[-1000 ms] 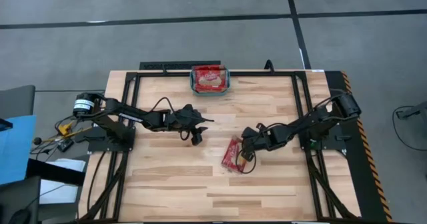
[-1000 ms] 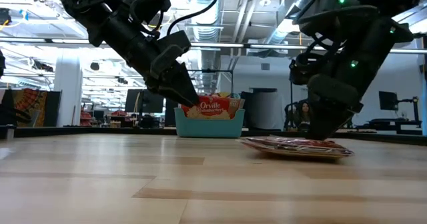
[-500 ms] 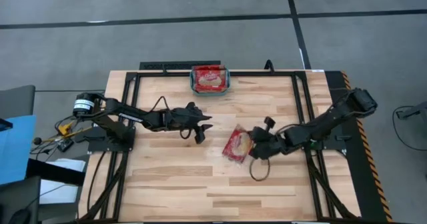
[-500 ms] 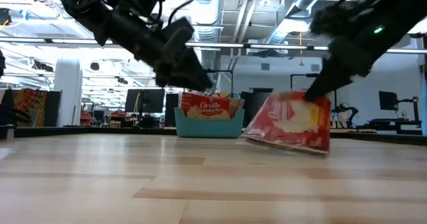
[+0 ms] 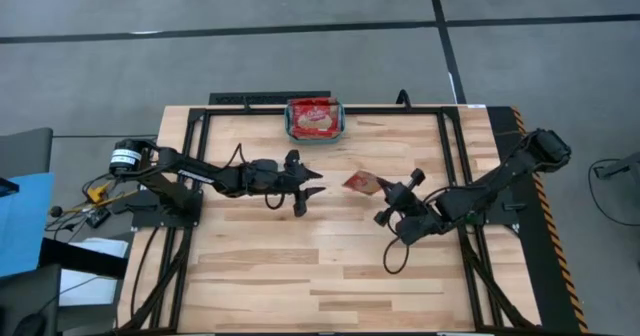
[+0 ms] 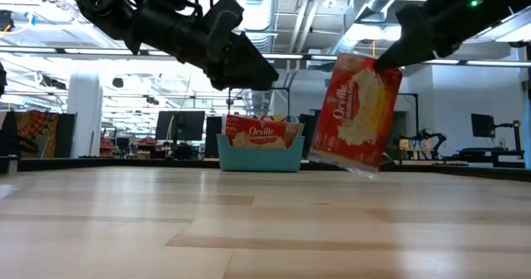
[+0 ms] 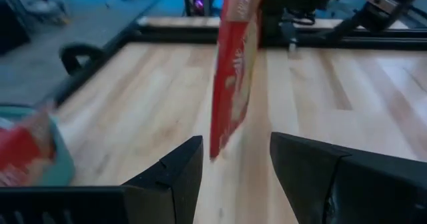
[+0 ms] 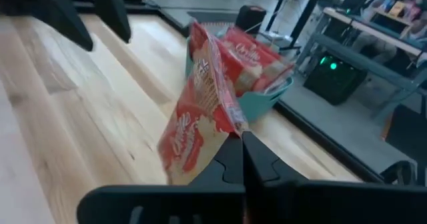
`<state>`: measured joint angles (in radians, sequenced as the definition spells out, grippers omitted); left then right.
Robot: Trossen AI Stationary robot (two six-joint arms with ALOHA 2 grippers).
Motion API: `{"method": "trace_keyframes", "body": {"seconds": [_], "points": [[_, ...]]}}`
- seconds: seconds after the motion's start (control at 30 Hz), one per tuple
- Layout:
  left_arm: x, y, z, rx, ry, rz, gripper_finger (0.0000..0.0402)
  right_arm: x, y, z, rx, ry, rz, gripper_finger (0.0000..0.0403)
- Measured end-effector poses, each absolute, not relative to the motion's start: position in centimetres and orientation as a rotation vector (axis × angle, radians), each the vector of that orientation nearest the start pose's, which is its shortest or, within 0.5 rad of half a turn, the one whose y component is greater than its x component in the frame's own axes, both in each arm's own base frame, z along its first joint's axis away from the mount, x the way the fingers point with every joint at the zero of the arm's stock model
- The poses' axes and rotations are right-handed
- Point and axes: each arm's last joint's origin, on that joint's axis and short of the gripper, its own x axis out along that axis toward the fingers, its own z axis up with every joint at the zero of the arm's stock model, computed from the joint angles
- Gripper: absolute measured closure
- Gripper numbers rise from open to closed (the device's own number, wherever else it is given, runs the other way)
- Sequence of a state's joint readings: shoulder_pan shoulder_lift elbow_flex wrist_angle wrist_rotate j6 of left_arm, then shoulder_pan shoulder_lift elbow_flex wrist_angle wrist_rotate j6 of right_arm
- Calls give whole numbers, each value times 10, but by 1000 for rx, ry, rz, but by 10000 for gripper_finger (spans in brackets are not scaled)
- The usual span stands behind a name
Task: Sort popcorn bags into baskets
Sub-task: Put the red popcorn bag into the green basket
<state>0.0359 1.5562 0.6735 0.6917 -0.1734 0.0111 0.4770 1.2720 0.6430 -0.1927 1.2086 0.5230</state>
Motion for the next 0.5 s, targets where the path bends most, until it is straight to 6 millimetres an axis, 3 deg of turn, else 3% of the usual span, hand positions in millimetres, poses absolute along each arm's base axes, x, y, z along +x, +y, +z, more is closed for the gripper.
{"method": "trace_keyframes", "body": {"seconds": [0.1, 0.23, 0.5], "points": [[313, 18, 203, 100, 153, 261, 229, 218, 82, 207, -153, 330, -803, 400], [313, 23, 208, 157, 105, 311, 193, 223, 84, 214, -179, 292, -806, 400], [314, 26, 210, 128, 68, 71, 114, 234, 82, 232, -196, 218, -811, 399]]}}
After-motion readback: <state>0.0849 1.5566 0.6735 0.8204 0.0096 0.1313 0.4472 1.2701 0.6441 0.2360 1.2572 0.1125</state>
